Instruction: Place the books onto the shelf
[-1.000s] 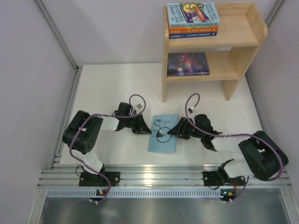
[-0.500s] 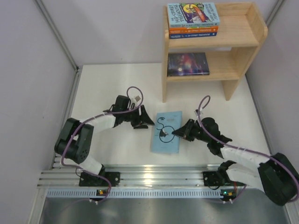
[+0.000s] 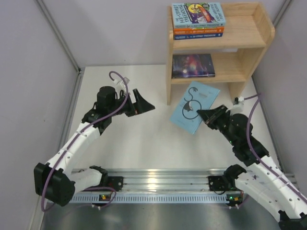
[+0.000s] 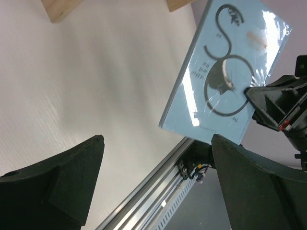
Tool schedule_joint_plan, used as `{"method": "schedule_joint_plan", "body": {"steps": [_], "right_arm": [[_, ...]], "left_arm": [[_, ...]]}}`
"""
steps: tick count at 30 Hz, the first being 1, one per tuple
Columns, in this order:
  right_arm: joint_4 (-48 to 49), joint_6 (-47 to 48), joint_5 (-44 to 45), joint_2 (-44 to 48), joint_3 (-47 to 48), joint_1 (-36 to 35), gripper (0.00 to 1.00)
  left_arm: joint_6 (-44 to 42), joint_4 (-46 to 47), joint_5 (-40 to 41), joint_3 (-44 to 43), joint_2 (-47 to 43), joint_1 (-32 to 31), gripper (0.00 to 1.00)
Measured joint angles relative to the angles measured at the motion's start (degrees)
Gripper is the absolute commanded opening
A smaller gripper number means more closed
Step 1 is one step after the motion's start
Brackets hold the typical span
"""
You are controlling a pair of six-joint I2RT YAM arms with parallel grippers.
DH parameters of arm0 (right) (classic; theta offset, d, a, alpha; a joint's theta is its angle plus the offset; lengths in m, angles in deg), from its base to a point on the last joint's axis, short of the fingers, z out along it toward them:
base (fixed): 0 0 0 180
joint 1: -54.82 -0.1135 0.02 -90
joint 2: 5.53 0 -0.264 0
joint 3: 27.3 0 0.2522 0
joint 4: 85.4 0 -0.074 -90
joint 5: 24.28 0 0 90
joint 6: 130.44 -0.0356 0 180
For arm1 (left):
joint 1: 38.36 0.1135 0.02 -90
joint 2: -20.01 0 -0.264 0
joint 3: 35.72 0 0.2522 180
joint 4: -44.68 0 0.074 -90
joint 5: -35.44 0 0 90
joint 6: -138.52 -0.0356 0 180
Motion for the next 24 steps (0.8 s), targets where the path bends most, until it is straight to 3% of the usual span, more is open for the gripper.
{"method": "schedule_joint_plan", "body": {"steps": [8,18,24], "right_arm": [[-0.57,-0.22,13.22,-8.09,15.3,3.37,0.0],[5.68,-5.7,19.54,-18.25,18.97,8.2,0.0],[14.93,-9.01,21.57,-23.1,18.51,9.86,0.0]], "left_arm": [[0.42,-2.47,1.55,0.04,-3.52,0.0,0.99],[1.09,-2.97,1.7,1.2,-4.24,0.0,0.99],[1.9,-2.27,1.05,1.62,-4.24,0.0,0.99]]}}
